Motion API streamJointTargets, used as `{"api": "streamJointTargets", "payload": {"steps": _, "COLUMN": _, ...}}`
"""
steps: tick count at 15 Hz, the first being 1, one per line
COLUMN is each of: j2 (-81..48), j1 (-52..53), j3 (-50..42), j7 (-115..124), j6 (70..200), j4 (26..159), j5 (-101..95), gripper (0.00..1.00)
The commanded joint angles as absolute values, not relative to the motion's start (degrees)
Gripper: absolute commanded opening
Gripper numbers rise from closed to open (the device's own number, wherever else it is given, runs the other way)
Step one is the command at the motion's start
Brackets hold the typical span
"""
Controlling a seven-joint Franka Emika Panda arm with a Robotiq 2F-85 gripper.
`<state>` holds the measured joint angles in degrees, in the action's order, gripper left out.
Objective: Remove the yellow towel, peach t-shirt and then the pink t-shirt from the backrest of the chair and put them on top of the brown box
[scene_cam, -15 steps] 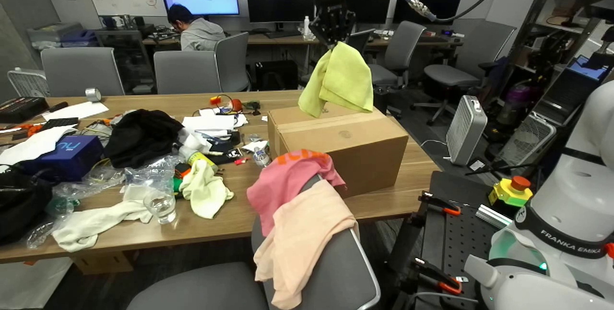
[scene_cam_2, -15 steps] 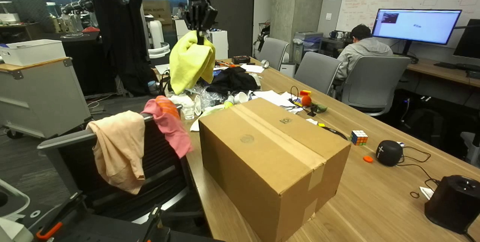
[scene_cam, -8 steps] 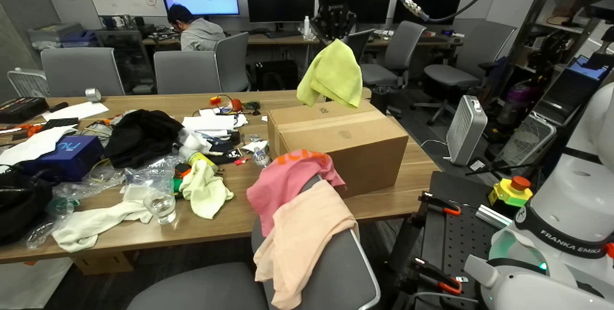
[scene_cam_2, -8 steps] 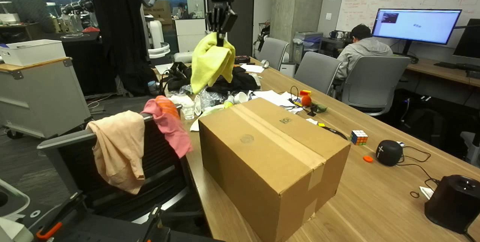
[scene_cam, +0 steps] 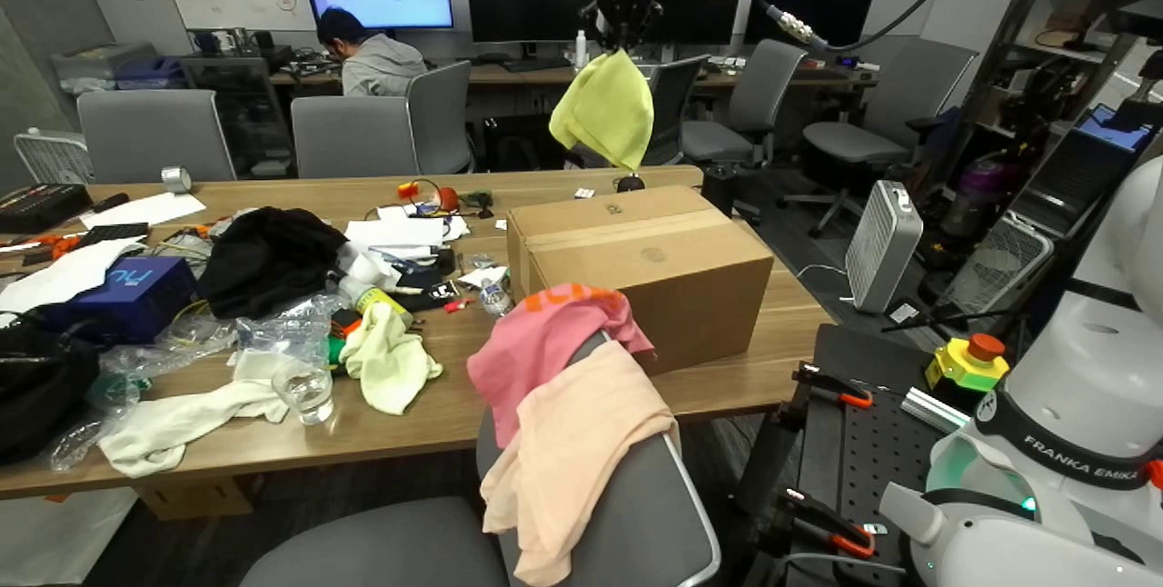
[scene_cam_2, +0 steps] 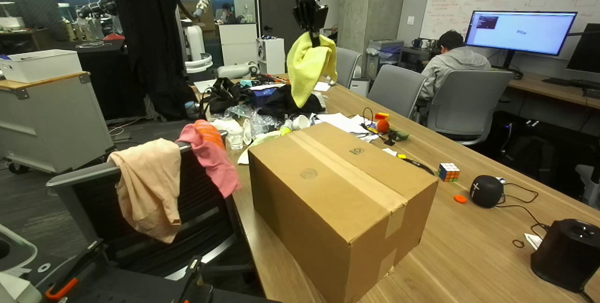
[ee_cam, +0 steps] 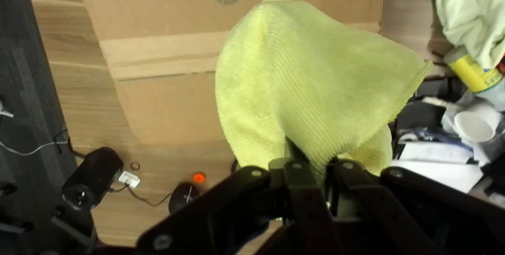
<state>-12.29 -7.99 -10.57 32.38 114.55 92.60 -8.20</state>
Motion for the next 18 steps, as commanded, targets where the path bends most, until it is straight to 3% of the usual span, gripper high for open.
{"api": "streamJointTargets", "payload": {"steps": 1, "j2": -11.02, "j1": -5.95, "j3": -12.46, "j7": 40.90, "j6": 122.19, "j4": 95.83, "j5": -17.85, "gripper": 0.37}}
{"api": "streamJointTargets", "payload": {"steps": 9, "j2": -6.83, "j1": -3.09, "j3": -9.68, "j7": 42.15, "j6": 120.99, "j4": 105.06, "j5": -28.78, "gripper": 0.96}}
{"api": "streamJointTargets", "payload": {"steps": 18, "j2": 7.33, "j1": 5.11, "j3": 3.12, "j7": 31.81, "j6": 115.90, "j4": 127.22, "j5": -18.49, "gripper": 1.00}}
